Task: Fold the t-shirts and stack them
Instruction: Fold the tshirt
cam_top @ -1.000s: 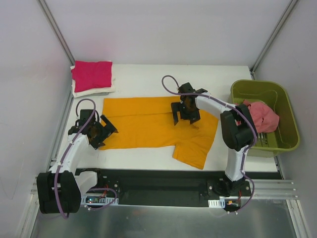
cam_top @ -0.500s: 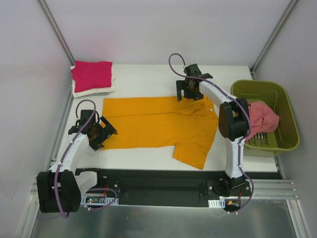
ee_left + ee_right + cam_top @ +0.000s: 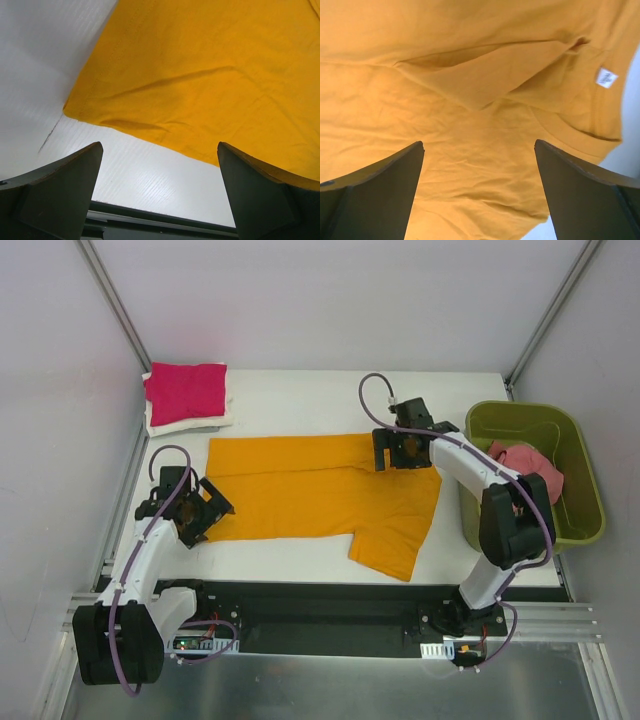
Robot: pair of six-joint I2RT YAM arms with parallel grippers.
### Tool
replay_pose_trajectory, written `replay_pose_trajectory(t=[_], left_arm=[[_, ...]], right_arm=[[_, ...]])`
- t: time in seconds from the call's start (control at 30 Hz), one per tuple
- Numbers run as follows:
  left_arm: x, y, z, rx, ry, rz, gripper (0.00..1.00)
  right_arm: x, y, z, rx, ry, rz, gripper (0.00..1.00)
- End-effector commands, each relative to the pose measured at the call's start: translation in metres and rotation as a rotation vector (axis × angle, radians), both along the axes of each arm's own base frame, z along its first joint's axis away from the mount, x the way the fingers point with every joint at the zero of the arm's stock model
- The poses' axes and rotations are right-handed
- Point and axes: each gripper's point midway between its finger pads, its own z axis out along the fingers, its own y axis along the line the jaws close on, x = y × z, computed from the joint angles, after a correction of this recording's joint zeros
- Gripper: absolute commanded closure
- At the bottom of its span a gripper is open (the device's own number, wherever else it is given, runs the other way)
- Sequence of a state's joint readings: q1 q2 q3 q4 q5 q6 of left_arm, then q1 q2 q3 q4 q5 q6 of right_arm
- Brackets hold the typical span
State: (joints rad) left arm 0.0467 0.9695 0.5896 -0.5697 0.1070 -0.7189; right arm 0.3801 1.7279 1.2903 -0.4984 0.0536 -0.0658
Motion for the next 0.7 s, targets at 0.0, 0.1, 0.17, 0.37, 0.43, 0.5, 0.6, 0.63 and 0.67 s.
replay_pose_trajectory(t=[0.0,0.1,0.17,0.37,0.43,0.5,0.6,0.63,0.67], left_arm=[[-0.006,0.005,0.000,0.024,0.025,0.012,0.01],[-0.006,0.004,-0.001,0.022,0.038,0.011,0.01],[-0.006,0.005,-0.002,0.022,0.041,0.013,0.01],[-0.008,0.006,-0.001,0.028,0.036,0.011,0.01],[-0.007,0.006,0.000,0.028,0.032,0.014,0.01],[-0.007,0.005,0.001,0.028,0.032,0.013,0.01],[-0.006,0.006,0.002,0.030,0.029,0.014,0.01],[-0.005,0.007,0.003,0.035,0.027,0.014,0.01],[-0.005,0.007,0.003,0.037,0.027,0.012,0.01]], right_arm=[[-0.001,0.030,-0.008,0.152,-0.016,0.060,0.03],[0.004,0.040,-0.021,0.183,0.011,0.066,0.01],[0.011,0.048,-0.026,0.198,0.016,0.072,0.01],[0.035,0.070,-0.018,0.217,-0.022,0.089,0.05],[0.034,0.080,-0.014,0.223,-0.029,0.108,0.06],[0.029,0.088,-0.013,0.227,-0.016,0.099,0.07],[0.023,0.094,-0.013,0.231,0.009,0.078,0.10],[0.022,0.096,-0.015,0.234,0.020,0.067,0.13],[0.020,0.098,-0.015,0.241,0.026,0.066,0.14]])
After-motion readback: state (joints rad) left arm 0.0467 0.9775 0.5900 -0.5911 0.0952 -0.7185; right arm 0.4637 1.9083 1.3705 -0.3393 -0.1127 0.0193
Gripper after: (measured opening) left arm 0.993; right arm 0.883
